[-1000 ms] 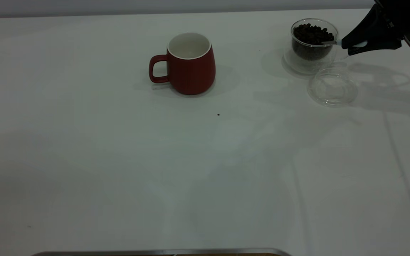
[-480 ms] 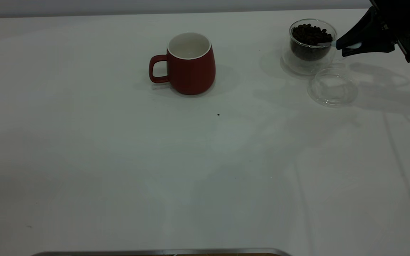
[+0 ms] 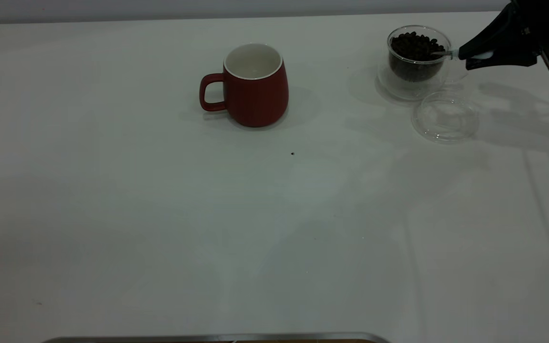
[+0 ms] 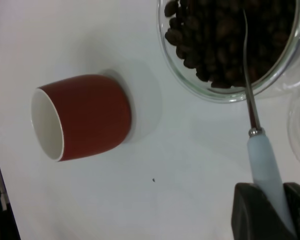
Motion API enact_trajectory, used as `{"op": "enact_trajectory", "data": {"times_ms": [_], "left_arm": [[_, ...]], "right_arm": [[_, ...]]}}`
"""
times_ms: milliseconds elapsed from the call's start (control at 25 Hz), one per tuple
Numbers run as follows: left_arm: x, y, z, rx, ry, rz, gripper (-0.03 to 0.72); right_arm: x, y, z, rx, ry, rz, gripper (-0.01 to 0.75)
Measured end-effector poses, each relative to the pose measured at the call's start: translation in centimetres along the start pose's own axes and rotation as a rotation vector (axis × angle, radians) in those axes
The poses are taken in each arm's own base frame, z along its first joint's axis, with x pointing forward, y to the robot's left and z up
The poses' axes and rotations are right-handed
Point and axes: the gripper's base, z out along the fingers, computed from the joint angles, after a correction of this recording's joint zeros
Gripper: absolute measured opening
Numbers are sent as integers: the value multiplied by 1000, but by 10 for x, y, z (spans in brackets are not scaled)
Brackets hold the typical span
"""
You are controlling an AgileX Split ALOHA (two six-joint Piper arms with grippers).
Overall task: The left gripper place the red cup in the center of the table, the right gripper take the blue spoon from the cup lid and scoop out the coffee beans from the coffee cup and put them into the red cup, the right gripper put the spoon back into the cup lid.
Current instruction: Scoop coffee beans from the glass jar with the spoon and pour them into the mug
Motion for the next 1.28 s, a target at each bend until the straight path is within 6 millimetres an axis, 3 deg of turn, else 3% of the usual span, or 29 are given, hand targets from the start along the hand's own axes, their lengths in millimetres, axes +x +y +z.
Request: {"op": "enact_trajectory", "data": {"times_ms": [560, 1280], "left_arm": [[0, 0, 0, 0, 0, 0, 476], [0, 0, 0, 0, 0, -2, 476]], "right_arm": [[4, -5, 8, -68, 24, 50, 110], [3, -8, 1, -113, 32, 47, 109]]}}
